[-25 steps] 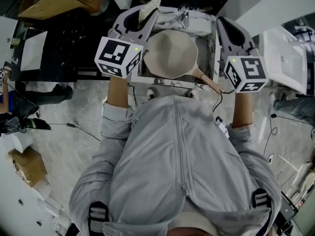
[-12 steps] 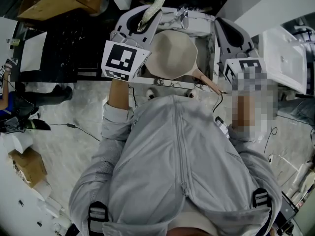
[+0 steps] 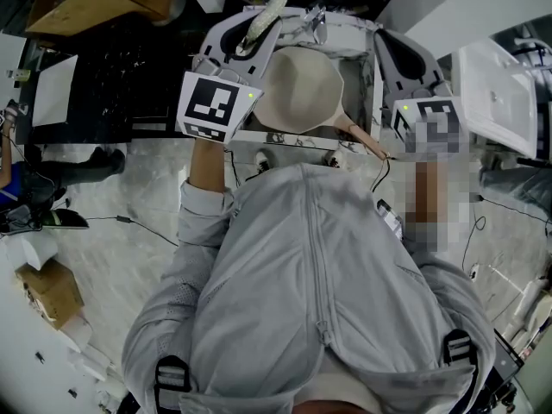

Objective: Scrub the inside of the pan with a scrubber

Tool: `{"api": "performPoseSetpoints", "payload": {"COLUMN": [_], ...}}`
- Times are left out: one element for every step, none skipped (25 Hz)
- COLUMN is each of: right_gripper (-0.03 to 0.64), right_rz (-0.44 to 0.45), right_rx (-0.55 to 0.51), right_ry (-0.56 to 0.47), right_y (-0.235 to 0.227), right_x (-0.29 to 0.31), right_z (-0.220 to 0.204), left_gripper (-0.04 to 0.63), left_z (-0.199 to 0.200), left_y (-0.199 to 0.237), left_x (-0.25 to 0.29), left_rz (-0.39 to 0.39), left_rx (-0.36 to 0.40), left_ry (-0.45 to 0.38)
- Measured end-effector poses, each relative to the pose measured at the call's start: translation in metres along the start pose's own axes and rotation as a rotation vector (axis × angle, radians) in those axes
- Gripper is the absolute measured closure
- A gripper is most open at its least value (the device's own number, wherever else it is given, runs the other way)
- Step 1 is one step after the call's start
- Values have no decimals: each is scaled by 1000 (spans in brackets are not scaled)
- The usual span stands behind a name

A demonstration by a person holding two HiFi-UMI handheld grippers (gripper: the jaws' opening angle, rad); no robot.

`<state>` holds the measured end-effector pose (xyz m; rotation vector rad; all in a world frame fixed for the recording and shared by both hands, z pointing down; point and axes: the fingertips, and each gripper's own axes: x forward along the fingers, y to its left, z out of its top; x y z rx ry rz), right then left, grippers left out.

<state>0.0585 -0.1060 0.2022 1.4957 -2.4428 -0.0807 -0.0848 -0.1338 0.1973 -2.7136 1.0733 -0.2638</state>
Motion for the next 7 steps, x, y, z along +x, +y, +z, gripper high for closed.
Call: {"api": "performPoseSetpoints", "payload": {"right_gripper": [583, 583, 583, 583, 583, 583, 583], "right_rz": [0, 0, 0, 1, 2, 2, 3], "right_rx": [-2, -4, -6, -7, -8, -8, -8], "right_ry": [5, 9, 12, 14, 16, 17, 19], "right_y": [0, 0, -1, -1, -1, -2, -2], "right_x": [0, 0, 0, 0, 1, 2, 3], "right_z": [-2, -3, -4, -5, -5, -6, -6], "left_gripper": [523, 525, 525, 525, 525, 525, 525], "left_z": [-2, -3, -3, -3, -3, -4, -4], "left_y": [-1, -2, -2, -2, -2, -2, -1], "left_x": [0, 0, 1, 1, 1, 2, 2], "left_rz": [-1, -2, -3, -3, -3, -3, -3], "left_rx": [-2, -3, -4, -3, -2, -2, -1], "left_ry": [2, 3, 3, 4, 4, 4, 5]}}
